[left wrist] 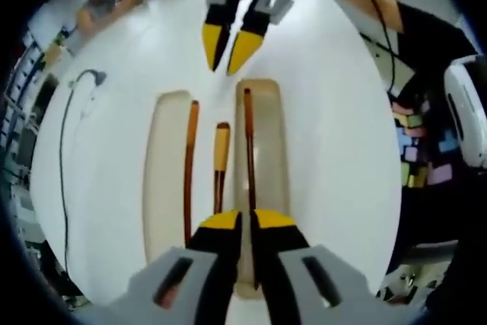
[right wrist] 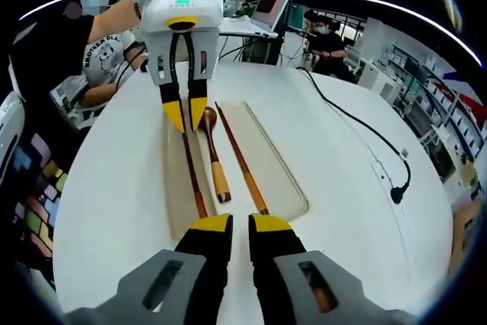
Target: Arrange the utensils inside the cutlery case until each visible utensil rests in its matching compartment.
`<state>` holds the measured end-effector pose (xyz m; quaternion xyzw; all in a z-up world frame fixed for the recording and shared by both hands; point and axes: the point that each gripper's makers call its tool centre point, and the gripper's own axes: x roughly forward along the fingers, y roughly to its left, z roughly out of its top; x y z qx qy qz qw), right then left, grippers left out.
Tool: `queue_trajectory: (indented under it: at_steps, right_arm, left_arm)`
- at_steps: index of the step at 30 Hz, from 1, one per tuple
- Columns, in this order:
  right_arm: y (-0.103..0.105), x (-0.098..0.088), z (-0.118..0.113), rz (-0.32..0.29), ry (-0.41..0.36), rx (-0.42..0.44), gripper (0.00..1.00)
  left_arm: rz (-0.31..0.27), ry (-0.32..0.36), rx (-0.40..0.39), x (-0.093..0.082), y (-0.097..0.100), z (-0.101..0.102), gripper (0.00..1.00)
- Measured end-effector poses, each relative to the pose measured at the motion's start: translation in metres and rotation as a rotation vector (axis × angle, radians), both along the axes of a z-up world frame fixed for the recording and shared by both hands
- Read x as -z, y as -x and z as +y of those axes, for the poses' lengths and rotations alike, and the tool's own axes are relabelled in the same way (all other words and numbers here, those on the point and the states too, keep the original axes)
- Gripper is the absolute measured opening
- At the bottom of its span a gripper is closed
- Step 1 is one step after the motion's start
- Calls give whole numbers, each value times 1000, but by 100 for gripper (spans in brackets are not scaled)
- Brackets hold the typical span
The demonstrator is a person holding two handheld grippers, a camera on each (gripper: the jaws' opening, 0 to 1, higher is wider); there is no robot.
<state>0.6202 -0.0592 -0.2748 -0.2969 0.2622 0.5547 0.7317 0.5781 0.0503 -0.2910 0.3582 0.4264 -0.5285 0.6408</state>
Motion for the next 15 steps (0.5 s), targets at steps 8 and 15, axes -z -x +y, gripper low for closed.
queue_trajectory:
  at_steps: [8,15]
  right_arm:
    - [-3,4,7,-16,34,-21,10]
    - [-12,15,10,-45,98,-38,10]
  left_arm:
    - [-54,-15,-15,-2,-15,1,5]
    - [-114,-59,-16,8,-37,2,7]
